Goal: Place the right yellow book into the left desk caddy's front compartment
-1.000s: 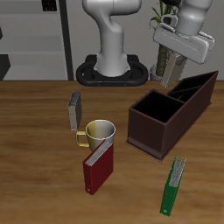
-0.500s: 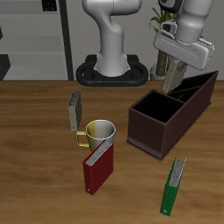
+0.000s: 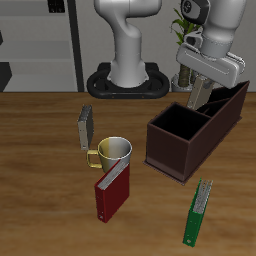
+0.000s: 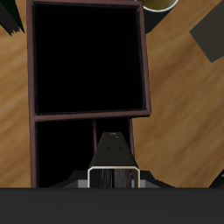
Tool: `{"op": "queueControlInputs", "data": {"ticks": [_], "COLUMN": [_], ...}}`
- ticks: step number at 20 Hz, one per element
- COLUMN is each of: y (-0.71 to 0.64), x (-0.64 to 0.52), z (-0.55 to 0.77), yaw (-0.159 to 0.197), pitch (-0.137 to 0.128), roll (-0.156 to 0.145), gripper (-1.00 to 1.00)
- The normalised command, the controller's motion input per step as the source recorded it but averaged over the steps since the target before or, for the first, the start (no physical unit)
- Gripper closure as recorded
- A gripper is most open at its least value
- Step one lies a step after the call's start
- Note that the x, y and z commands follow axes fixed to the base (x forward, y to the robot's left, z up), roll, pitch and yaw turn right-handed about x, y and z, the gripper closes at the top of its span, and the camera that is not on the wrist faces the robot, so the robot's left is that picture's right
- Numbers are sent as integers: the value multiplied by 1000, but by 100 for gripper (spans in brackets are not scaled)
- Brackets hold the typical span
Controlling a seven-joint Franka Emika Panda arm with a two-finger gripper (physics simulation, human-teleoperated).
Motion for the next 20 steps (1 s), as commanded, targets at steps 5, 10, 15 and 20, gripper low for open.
{"op": "queueControlInputs", "data": {"ticks": [5, 10, 15, 20], "y": [-52, -87, -66, -70], "x": [39, 75, 27, 9], "z": [-141, -203, -115, -153], "yaw": [-4, -7, -7, -8], "pitch": [20, 38, 18, 30], "roll": [-10, -14, -7, -8], "gripper": [100, 100, 100, 100]}}
